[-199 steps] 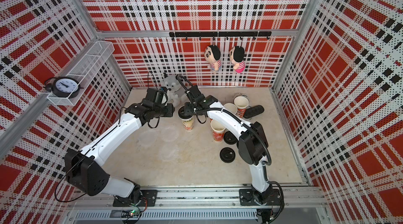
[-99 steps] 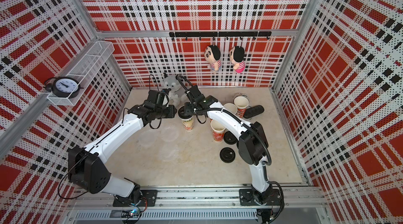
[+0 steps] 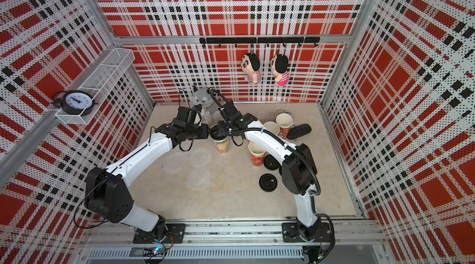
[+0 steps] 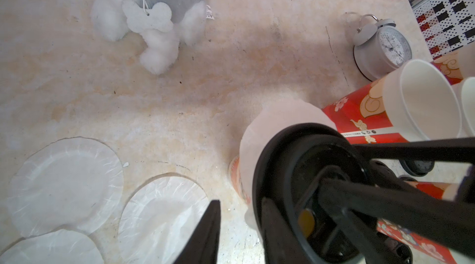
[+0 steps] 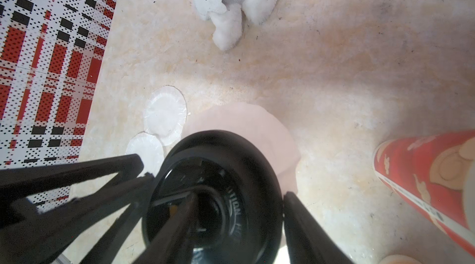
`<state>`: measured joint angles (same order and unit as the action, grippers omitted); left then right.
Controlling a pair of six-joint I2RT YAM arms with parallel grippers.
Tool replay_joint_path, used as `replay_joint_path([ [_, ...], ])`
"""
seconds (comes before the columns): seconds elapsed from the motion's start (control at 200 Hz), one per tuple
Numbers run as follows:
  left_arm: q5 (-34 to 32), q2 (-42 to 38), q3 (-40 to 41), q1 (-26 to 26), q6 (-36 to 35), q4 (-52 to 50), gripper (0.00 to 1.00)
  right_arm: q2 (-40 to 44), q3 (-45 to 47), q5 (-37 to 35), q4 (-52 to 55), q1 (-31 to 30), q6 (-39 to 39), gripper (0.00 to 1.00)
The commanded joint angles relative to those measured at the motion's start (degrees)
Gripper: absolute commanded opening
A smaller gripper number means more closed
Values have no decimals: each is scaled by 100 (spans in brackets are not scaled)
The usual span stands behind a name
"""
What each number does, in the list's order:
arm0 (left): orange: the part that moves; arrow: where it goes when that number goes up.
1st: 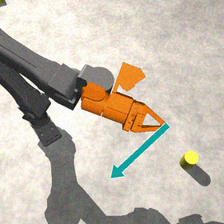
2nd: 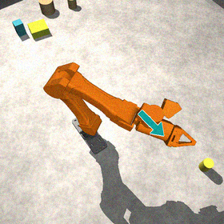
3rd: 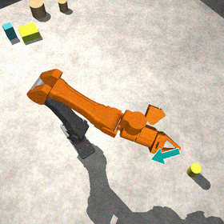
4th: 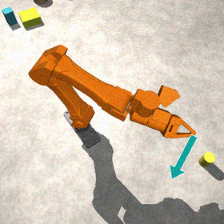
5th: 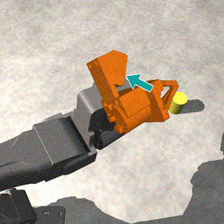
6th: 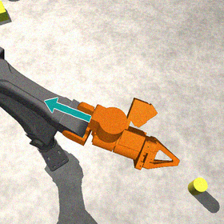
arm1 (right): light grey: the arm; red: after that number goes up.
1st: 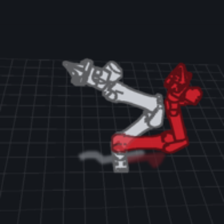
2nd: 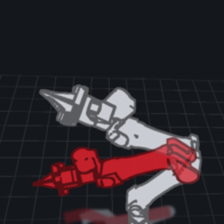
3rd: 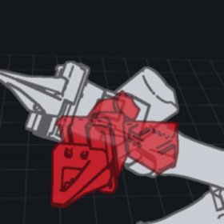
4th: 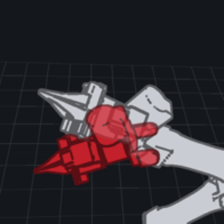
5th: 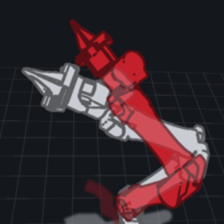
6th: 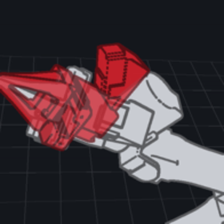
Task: Put the leak-proof paper on the milk tea cups
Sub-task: Secure the cup lid on the cup.
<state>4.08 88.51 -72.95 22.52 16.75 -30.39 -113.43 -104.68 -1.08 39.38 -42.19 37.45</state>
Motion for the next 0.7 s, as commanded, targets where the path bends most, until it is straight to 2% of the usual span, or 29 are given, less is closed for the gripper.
replay_joint_path([
  [0.0, 50, 30, 43, -28, 54, 112, 32, -197, 307, -52, 708, -10, -4, 56],
  [0.341, -36, 166, 244, 23, 100, 155, 31, -224, 328, -15, 686, -11, -1, 55],
  [0.696, -328, 65, 1338, 375, 602, 436, 28, -260, 422, 64, 650, -16, 3, 55],
])
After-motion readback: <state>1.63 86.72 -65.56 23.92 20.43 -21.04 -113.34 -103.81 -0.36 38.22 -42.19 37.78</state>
